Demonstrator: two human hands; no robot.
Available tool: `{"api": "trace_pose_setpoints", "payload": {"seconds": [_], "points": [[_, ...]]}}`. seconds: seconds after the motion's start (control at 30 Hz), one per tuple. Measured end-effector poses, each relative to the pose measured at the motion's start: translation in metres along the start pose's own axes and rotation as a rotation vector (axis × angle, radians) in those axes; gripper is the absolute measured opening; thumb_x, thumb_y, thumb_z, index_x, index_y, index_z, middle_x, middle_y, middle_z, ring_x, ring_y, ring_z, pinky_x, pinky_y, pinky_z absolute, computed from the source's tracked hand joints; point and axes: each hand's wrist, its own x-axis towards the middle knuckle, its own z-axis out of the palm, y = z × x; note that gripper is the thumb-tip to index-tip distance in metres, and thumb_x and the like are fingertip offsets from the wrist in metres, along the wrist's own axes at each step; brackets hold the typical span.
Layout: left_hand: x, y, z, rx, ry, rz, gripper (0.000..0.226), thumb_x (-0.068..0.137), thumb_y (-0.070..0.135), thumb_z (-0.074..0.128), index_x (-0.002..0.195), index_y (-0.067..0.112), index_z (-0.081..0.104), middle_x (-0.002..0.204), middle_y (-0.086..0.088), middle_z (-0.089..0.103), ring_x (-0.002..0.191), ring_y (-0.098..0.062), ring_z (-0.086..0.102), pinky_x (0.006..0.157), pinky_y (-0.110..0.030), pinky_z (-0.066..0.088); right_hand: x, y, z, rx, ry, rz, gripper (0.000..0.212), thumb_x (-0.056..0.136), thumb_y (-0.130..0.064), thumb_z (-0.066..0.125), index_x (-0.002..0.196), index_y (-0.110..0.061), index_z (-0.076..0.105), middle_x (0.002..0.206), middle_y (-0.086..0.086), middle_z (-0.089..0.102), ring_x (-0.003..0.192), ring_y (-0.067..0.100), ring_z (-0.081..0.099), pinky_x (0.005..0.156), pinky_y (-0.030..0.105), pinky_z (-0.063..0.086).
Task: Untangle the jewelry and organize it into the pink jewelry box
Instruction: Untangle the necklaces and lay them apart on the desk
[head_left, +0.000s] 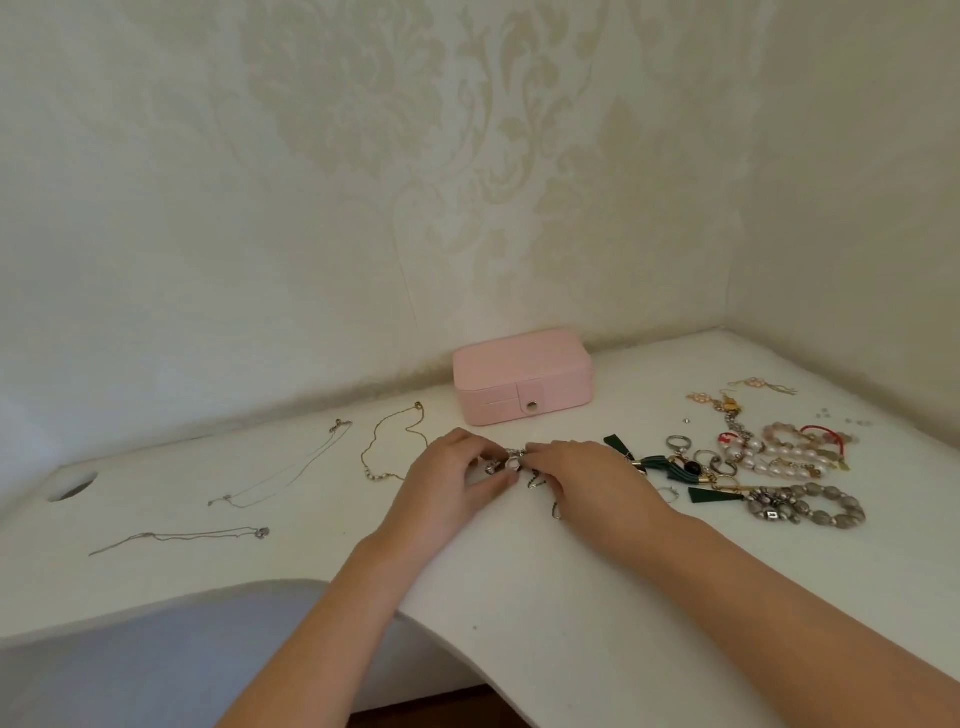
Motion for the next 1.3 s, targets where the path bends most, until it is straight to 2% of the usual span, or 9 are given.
{"api": "trace_pose_setpoints", "payload": {"seconds": [0.1, 0.23, 0.37, 0.63, 0.73, 0.8, 0.97, 1.1, 1.3], "points": [[-0.002, 0.002, 0.0, 0.083, 0.045, 0.007, 0.022, 0.084, 0.032, 0.067, 0.103, 0.02, 0.071, 0.092, 0.01, 0.059, 0.076, 0.001, 0.051, 0.069, -0.006, 0.035, -0.001, 0.001, 0.0, -0.116, 0.029, 0.017, 0.037, 0.081, -0.005, 0.052, 0.115, -0.018, 0.059, 0.101, 0.004, 0.064, 0.089, 0.024, 0.053, 0.066, 0.031, 0.036], [-0.005, 0.011, -0.002, 0.164, 0.025, -0.01, 0.026, 0.084, 0.036, 0.067, 0.101, 0.018, 0.073, 0.095, 0.002, 0.063, 0.089, -0.015, 0.059, 0.078, -0.028, 0.045, -0.003, 0.005, -0.004, -0.161, 0.072, 0.104, 0.035, 0.086, -0.004, 0.044, 0.113, -0.018, 0.061, 0.106, 0.005, 0.063, 0.092, 0.025, 0.054, 0.065, 0.027, 0.029], [0.008, 0.034, -0.009, 0.505, -0.134, -0.055, 0.031, 0.09, 0.038, 0.053, 0.092, 0.011, 0.069, 0.087, -0.008, 0.06, 0.083, -0.026, 0.057, 0.067, -0.031, 0.04, -0.004, 0.01, -0.002, -0.158, 0.114, 0.189, 0.033, 0.089, -0.006, 0.039, 0.111, -0.016, 0.061, 0.107, 0.007, 0.062, 0.098, 0.026, 0.056, 0.066, 0.027, 0.028], [0.019, 0.07, -0.007, 0.938, -0.339, 0.061, 0.025, 0.085, -0.005, 0.043, 0.101, 0.003, 0.061, 0.107, -0.018, 0.063, 0.097, -0.032, 0.059, 0.066, -0.032, 0.033, -0.002, 0.008, 0.0, -0.152, 0.1, 0.241, 0.034, 0.084, -0.002, 0.042, 0.107, -0.014, 0.063, 0.105, 0.007, 0.064, 0.097, 0.027, 0.058, 0.065, 0.028, 0.032], [0.018, 0.059, -0.016, 0.82, -0.227, 0.037, 0.017, 0.093, 0.013, 0.045, 0.095, 0.009, 0.062, 0.1, -0.014, 0.065, 0.085, -0.032, 0.057, 0.063, -0.031, 0.034, -0.004, 0.005, -0.005, -0.028, 0.173, 0.23, 0.039, 0.089, -0.005, 0.042, 0.122, -0.016, 0.06, 0.123, 0.003, 0.061, 0.112, 0.022, 0.054, 0.083, 0.029, 0.042], [0.018, 0.056, -0.029, 0.598, -0.113, 0.017, 0.021, 0.094, 0.027, 0.051, 0.092, 0.013, 0.065, 0.091, -0.008, 0.067, 0.085, -0.029, 0.06, 0.065, -0.032, 0.039, -0.007, 0.002, -0.01, 0.151, 0.256, 0.18, 0.042, 0.094, -0.012, 0.044, 0.135, -0.02, 0.049, 0.137, -0.004, 0.052, 0.125, 0.016, 0.047, 0.099, 0.023, 0.032], [0.027, 0.079, -0.082, 0.023, 0.028, -0.055, 0.015, 0.087, 0.025, 0.064, 0.075, 0.017, 0.067, 0.069, 0.006, 0.064, 0.064, -0.008, 0.056, 0.06, -0.015, 0.039, -0.011, -0.01, -0.014, 0.733, 0.285, 0.067, 0.029, 0.092, -0.017, 0.058, 0.12, -0.02, 0.063, 0.117, -0.012, 0.064, 0.112, 0.0, 0.056, 0.09, 0.008, 0.037], [0.03, 0.097, -0.102, -0.347, -0.081, -0.143, 0.015, 0.087, 0.02, 0.065, 0.081, 0.007, 0.068, 0.08, -0.008, 0.072, 0.077, -0.015, 0.067, 0.078, -0.027, 0.055, -0.017, -0.02, -0.027, 1.179, 0.287, -0.006, 0.011, 0.088, -0.017, 0.064, 0.095, -0.021, 0.072, 0.091, -0.014, 0.072, 0.09, -0.002, 0.065, 0.076, 0.008, 0.045], [0.025, 0.105, -0.111, -0.368, -0.201, -0.149, 0.019, 0.077, 0.018, 0.076, 0.068, 0.008, 0.062, 0.068, -0.002, 0.07, 0.065, -0.009, 0.065, 0.068, -0.02, 0.055, -0.02, -0.019, -0.036, 1.376, 0.286, -0.002, 0.01, 0.086, -0.01, 0.065, 0.09, -0.005, 0.073, 0.082, 0.003, 0.073, 0.08, 0.009, 0.067, 0.078, 0.013, 0.049]]}}
